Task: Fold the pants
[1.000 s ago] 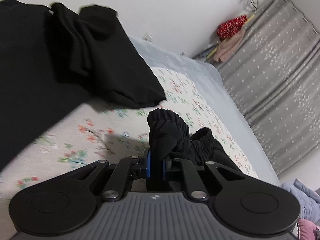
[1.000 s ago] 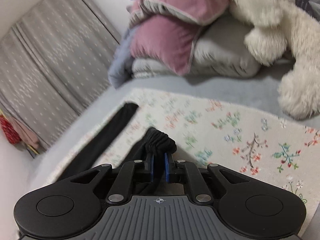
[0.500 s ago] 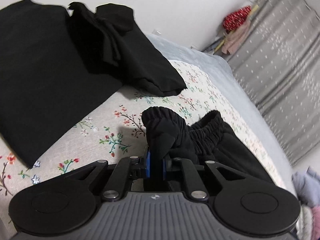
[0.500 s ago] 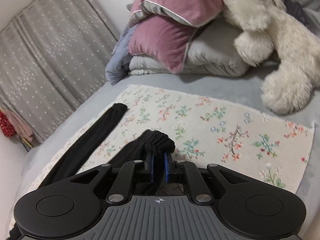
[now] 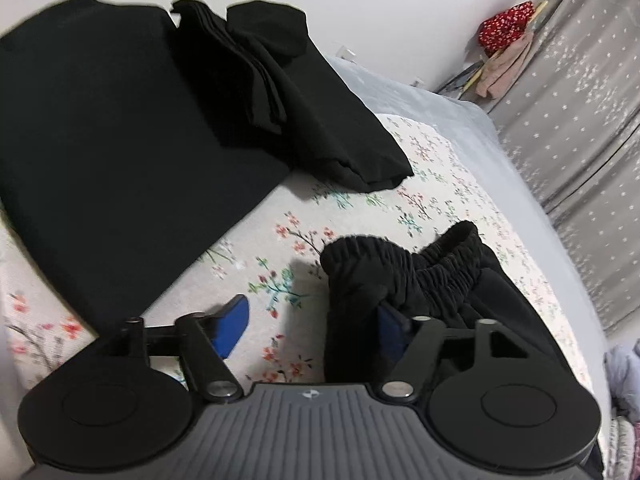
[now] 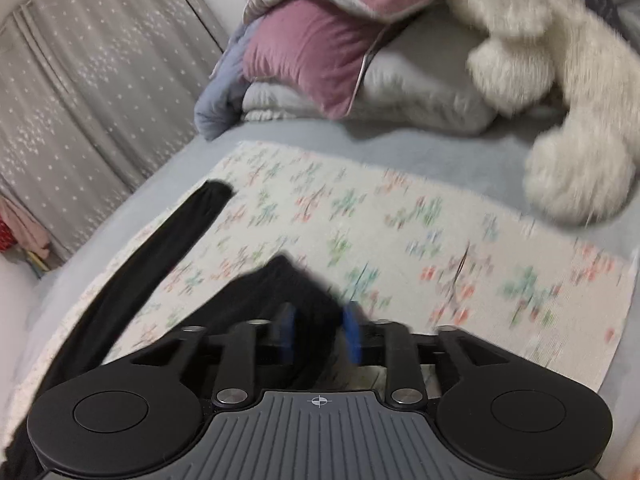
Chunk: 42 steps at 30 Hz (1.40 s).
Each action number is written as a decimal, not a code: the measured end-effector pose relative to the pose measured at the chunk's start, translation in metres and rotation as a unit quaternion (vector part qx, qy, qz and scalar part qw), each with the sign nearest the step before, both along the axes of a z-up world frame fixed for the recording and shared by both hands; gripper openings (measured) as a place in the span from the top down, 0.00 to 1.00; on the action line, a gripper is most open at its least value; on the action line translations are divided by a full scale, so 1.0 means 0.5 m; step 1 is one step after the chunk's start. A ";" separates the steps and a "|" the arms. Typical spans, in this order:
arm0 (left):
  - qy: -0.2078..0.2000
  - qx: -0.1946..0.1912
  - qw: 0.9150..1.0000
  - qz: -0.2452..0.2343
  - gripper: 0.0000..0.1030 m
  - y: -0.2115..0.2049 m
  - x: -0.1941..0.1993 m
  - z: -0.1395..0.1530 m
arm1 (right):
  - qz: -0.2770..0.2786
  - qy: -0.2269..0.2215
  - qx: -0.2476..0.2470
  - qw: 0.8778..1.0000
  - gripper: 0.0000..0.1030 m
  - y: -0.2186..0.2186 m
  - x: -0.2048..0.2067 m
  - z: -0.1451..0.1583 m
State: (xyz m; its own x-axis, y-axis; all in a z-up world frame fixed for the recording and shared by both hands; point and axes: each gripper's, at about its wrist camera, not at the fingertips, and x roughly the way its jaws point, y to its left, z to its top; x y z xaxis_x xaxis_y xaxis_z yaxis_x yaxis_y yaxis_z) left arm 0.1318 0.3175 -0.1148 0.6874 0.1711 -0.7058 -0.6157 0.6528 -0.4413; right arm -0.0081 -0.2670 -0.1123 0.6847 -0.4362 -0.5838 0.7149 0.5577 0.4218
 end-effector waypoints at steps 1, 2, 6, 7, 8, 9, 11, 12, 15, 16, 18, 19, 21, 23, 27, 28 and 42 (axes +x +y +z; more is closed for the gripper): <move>0.001 0.010 1.000 0.009 0.17 0.002 -0.005 0.010 | -0.004 0.005 -0.017 1.000 0.52 -0.009 0.005 0.011; 0.005 0.025 0.999 0.026 0.13 0.006 -0.009 0.023 | -0.004 0.007 -0.029 1.000 0.50 -0.020 0.014 0.023; -0.026 0.049 0.997 0.054 0.09 0.023 -0.007 0.074 | 0.049 0.016 -0.054 0.997 0.46 -0.071 0.106 0.057; -0.036 0.048 0.998 0.032 0.07 0.020 0.018 0.083 | 0.068 0.020 -0.062 0.996 0.44 -0.080 0.142 0.063; -0.037 0.051 0.998 0.003 0.06 0.012 0.051 0.089 | 0.092 0.027 -0.072 0.993 0.42 -0.087 0.186 0.069; -0.029 0.059 0.997 -0.033 0.05 -0.003 0.095 0.091 | 0.116 0.034 -0.081 0.989 0.39 -0.093 0.232 0.073; -0.022 0.064 0.992 -0.103 0.04 -0.038 0.185 0.084 | 0.157 0.044 -0.088 0.983 0.38 -0.110 0.330 0.075; -0.018 0.054 0.990 -0.131 0.04 -0.052 0.228 0.074 | 0.169 0.052 -0.090 0.980 0.38 -0.118 0.376 0.074; -0.003 0.052 0.985 -0.164 0.04 -0.089 0.349 0.050 | 0.201 0.064 -0.082 0.974 0.38 -0.150 0.510 0.072; 0.004 0.062 0.982 -0.178 0.04 -0.101 0.388 0.042 | 0.208 0.062 -0.072 0.974 0.38 -0.163 0.551 0.072; 0.023 0.079 0.975 -0.208 0.04 -0.124 0.456 0.025 | 0.208 0.061 -0.059 0.974 0.38 -0.192 0.631 0.070; 0.032 0.083 0.972 -0.220 0.04 -0.131 0.486 0.015 | 0.209 0.063 -0.057 0.974 0.38 -0.205 0.669 0.067; 0.057 0.084 0.968 -0.231 0.04 -0.139 0.534 -0.012 | 0.214 0.074 -0.066 0.972 0.38 -0.220 0.741 0.058; 0.073 0.080 0.965 -0.239 0.04 -0.148 0.567 -0.039 | 0.226 0.097 -0.083 0.966 0.38 -0.224 0.806 0.041; 0.089 0.106 0.963 -0.233 0.02 -0.157 0.600 -0.069 | 0.243 0.129 -0.107 0.956 0.38 -0.222 0.899 0.002; 0.090 0.108 0.962 -0.232 0.03 -0.155 0.606 -0.075 | 0.242 0.136 -0.110 0.954 0.40 -0.222 0.914 -0.008; 0.013 0.158 0.964 -0.213 0.62 -0.159 0.599 -0.004 | 0.199 0.075 -0.178 0.961 0.80 -0.189 0.879 0.046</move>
